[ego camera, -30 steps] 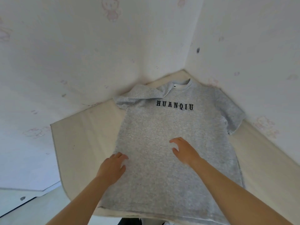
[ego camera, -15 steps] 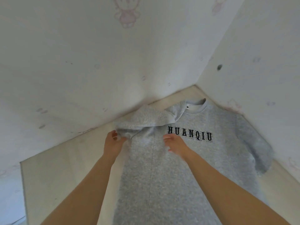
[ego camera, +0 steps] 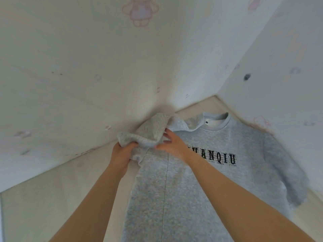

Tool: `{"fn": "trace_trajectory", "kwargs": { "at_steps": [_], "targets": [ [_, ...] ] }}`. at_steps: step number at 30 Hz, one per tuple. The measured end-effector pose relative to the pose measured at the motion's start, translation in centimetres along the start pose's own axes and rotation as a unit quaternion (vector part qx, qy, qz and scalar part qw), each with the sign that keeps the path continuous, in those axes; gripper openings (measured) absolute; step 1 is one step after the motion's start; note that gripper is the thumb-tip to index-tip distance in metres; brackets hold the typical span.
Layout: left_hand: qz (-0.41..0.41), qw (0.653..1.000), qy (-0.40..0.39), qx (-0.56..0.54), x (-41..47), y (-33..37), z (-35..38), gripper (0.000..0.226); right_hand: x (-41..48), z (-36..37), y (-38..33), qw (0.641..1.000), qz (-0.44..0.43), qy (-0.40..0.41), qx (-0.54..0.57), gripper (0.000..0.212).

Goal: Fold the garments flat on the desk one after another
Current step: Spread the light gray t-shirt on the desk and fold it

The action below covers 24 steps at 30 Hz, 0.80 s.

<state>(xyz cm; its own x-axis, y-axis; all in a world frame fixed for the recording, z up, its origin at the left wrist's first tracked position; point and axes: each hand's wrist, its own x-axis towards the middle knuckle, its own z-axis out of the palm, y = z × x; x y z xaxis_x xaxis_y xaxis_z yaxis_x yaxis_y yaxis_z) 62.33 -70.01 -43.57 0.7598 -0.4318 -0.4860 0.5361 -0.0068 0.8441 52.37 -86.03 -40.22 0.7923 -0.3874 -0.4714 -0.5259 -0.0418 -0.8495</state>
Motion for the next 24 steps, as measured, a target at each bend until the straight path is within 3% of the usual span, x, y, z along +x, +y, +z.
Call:
{"fn": "trace_trajectory", "kwargs": {
  "at_steps": [2, 4, 5, 7, 9, 13, 14, 16, 18, 21, 22, 24],
  "targets": [
    [0.036, 0.999, -0.008, -0.009, -0.9, 0.8, 0.4, 0.020, 0.3, 0.9, -0.4, 0.997, 0.004, -0.030, 0.070, 0.075],
    [0.061, 0.994, -0.080, -0.034, -2.1, 1.8, 1.4, 0.024, 0.1, 0.8, -1.4, 0.976, 0.026, -0.014, 0.217, 0.042],
    [0.055, 0.988, -0.135, -0.044, -2.6, 2.2, 2.0, 0.029, 0.2, 0.3, -1.6, 0.952, 0.046, -0.002, 0.303, 0.036],
    [0.023, 0.976, -0.215, -0.019, -3.5, 2.6, 3.2, 0.043, 0.5, -1.8, -1.3, 0.913, 0.074, 0.017, 0.402, 0.055],
    [0.004, 0.969, -0.244, 0.051, -4.5, 2.2, 4.4, 0.046, 0.2, -3.9, -1.4, 0.913, 0.082, 0.021, 0.398, 0.065],
    [0.061, 0.937, -0.250, 0.237, -6.8, 1.0, 6.5, 0.021, -0.3, -6.4, -1.9, 0.947, 0.090, 0.009, 0.308, 0.032],
    [0.070, 0.931, -0.249, 0.259, -7.2, 0.7, 7.2, 0.019, -0.2, -6.8, -1.8, 0.958, 0.092, 0.033, 0.270, 0.027],
    [0.102, 0.917, -0.254, 0.292, -8.4, 0.1, 8.9, 0.024, -0.1, -8.3, -1.6, 0.968, 0.087, 0.081, 0.221, 0.037],
    [0.141, 0.901, -0.276, 0.303, -9.2, -0.8, 9.7, 0.017, 0.0, -10.3, -0.9, 0.968, 0.079, 0.078, 0.226, 0.034],
    [0.127, 0.873, -0.324, 0.342, -9.6, -2.8, 9.6, 0.026, -1.1, -14.2, 1.5, 0.967, 0.107, 0.111, 0.203, 0.029],
    [0.114, 0.867, -0.320, 0.365, -9.5, -3.8, 9.5, 0.026, -1.5, -15.7, 2.9, 0.966, 0.126, 0.138, 0.180, 0.029],
    [0.116, 0.881, -0.237, 0.392, -8.7, -5.1, 8.8, 0.031, -2.3, -17.5, 5.4, 0.958, 0.170, 0.163, 0.163, 0.028]
  ]
}}
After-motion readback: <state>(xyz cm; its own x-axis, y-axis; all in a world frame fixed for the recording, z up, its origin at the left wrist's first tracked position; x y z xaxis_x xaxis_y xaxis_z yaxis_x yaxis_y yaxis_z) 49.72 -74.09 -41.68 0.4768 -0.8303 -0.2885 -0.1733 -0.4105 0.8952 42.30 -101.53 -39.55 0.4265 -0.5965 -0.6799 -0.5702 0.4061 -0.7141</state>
